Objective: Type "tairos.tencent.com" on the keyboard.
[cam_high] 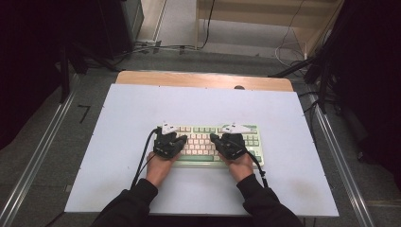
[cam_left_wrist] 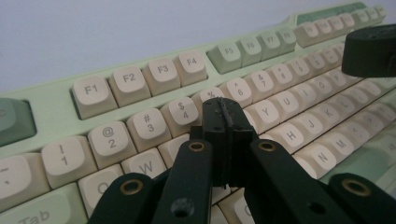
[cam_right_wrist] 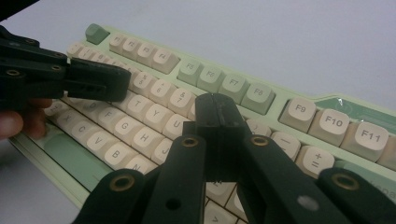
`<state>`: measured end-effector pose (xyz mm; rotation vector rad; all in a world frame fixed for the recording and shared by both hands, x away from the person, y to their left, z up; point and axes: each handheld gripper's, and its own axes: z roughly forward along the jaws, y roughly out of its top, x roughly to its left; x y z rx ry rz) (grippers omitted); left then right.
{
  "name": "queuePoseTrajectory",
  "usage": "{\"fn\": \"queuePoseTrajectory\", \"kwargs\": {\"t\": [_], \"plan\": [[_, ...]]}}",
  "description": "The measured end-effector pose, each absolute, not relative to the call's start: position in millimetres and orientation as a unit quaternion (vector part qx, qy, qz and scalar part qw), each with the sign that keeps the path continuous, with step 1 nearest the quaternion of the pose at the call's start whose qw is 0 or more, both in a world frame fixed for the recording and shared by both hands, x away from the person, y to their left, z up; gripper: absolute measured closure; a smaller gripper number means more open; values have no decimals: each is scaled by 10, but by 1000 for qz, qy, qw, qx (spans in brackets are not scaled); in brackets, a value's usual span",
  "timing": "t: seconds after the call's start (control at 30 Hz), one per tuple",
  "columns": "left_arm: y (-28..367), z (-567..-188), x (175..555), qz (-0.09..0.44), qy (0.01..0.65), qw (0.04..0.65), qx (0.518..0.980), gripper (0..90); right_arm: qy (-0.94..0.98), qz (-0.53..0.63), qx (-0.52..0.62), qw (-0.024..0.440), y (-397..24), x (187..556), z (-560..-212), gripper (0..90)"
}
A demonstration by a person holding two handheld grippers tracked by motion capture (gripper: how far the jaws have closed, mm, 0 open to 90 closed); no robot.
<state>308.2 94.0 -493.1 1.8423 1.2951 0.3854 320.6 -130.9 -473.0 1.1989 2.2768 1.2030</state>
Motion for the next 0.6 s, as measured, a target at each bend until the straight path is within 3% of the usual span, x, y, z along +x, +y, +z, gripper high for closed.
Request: {"fn": "queuePoseTrajectory", "kwargs": {"t": [0.6], "plan": [[1007, -4798, 3028, 161, 512, 438, 721, 900, 794, 419, 415, 150, -1302, 3197, -4727, 875]]}}
